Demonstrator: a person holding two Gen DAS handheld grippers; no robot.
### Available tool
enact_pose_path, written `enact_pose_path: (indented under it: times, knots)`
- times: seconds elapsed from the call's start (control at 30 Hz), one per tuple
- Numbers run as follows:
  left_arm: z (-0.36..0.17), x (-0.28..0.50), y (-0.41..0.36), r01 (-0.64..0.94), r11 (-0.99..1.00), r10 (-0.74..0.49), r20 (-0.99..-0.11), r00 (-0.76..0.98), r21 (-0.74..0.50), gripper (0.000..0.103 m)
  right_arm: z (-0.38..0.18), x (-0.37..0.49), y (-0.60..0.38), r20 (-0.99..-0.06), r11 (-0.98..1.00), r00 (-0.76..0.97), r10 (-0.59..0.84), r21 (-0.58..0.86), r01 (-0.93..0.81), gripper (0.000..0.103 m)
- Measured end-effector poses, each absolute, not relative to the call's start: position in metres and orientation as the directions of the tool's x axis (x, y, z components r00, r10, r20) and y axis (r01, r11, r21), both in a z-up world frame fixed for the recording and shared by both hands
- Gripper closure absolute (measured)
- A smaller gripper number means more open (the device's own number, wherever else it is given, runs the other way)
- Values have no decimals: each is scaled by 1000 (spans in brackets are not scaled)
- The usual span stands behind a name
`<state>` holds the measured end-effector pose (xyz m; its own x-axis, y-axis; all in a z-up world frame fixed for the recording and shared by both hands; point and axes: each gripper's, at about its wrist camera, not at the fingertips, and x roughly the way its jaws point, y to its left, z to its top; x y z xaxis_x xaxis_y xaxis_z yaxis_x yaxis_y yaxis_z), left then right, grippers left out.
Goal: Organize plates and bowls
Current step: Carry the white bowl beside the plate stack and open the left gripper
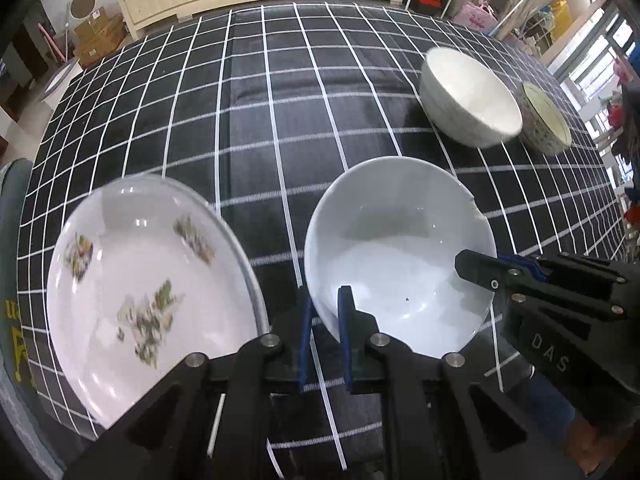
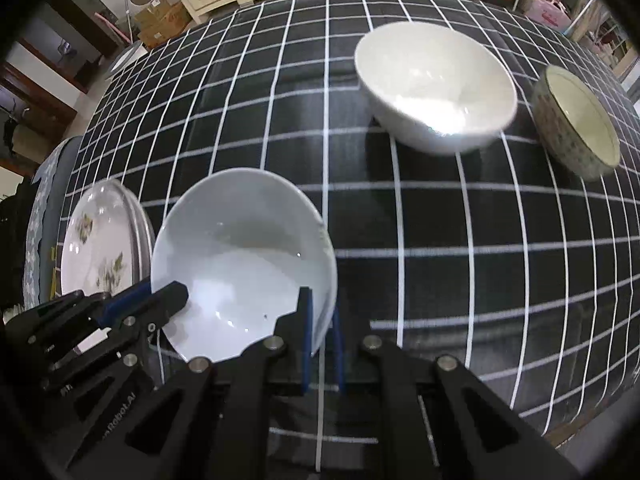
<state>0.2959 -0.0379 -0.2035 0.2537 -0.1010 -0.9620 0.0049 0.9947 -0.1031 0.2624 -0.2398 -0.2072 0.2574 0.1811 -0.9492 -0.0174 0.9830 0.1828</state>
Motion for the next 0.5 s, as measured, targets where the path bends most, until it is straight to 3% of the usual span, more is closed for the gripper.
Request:
enact_pose_path:
  times: [0.5]
  knots:
    - [-203,270,-46,8,994,-103,-962,253,-104,92,-207,229,-258,-956,985,237,172,175,-6,91]
